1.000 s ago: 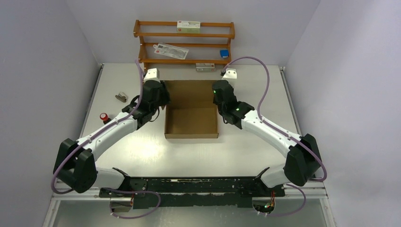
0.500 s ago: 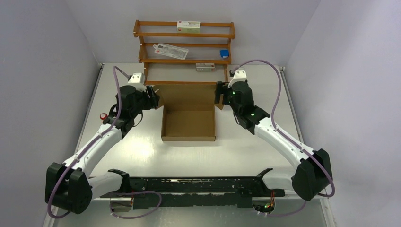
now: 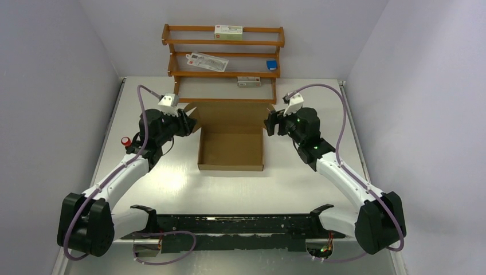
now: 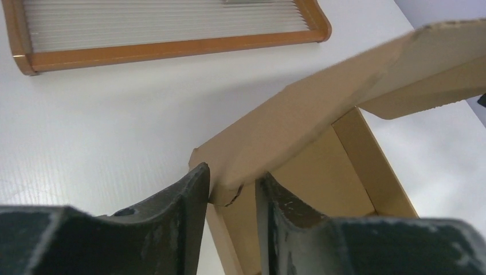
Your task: Fold the paper box
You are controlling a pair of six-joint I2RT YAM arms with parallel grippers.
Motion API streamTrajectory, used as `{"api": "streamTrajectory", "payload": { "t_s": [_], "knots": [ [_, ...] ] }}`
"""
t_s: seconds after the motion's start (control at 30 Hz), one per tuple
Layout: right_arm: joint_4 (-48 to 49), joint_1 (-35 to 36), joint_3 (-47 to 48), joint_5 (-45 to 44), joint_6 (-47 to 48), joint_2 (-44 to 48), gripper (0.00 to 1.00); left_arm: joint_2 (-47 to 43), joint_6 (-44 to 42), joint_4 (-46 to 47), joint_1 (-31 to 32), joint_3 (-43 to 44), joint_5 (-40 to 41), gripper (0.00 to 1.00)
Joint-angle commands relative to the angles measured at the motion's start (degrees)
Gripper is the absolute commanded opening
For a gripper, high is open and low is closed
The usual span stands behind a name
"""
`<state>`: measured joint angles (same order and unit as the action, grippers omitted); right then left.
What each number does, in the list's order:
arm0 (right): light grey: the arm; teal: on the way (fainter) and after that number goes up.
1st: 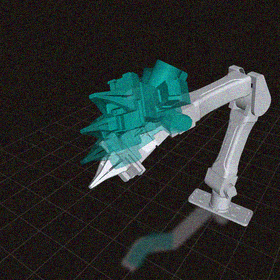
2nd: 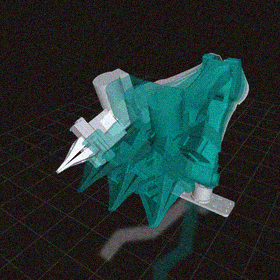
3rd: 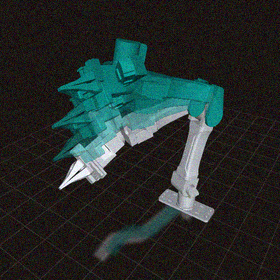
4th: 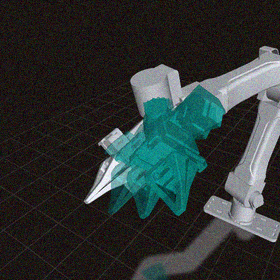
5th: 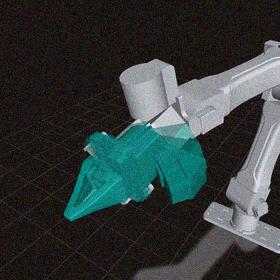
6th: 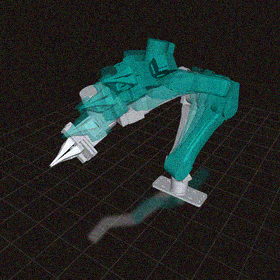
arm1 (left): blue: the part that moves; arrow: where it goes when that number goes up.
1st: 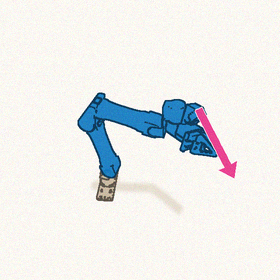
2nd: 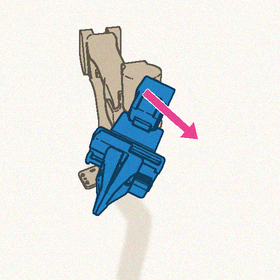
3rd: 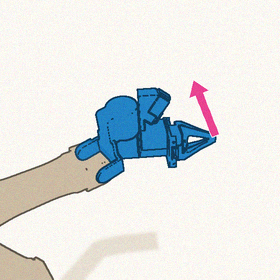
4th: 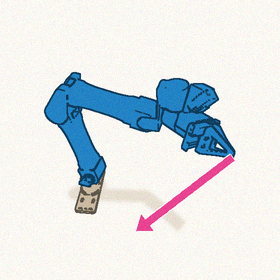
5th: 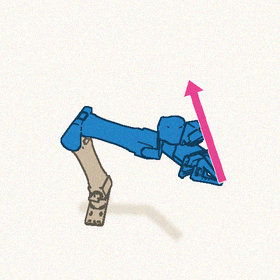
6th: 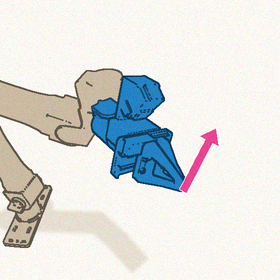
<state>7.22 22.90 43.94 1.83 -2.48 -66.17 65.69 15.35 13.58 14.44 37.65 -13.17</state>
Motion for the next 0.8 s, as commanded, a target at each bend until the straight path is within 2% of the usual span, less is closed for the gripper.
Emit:
{"api": "streamTrajectory", "payload": {
  "t_s": [0.0,0.2,0.37,0.5,0.67,0.77],
  "knots": [
    [4.65,-0.47,-1.28,4.4,2.0,-1.7,0.8,1.48,-0.92,4.65,-0.46,-0.21,-4.84,0.36],
    [7.1,-0.47,-2.46,4.95,1.97,-2.9,0.55,3.06,-0.93,7.39,-0.46,-1.2,-7.39,0.22],
    [8.37,-0.23,-3.1,5.67,-0.13,-3.41,0.27,3.69,1.97,12.81,-0.42,-3.11,-9.27,0.14],
    [10.17,1.39,-3.59,3.75,-3.55,-3.56,0.2,3.5,5.47,15.04,0.18,-3.88,-7.63,0.11],
    [8.96,4.75,-1.98,-5.16,-6.57,-5.44,0.16,3.92,7.68,12.57,3.87,-2.16,-2.51,0.1],
    [9.48,8.14,-1.32,-12.19,-7.51,-6.52,0.14,4.01,8.69,10.2,7.1,-1.04,3.25,0.08]
  ]
}}
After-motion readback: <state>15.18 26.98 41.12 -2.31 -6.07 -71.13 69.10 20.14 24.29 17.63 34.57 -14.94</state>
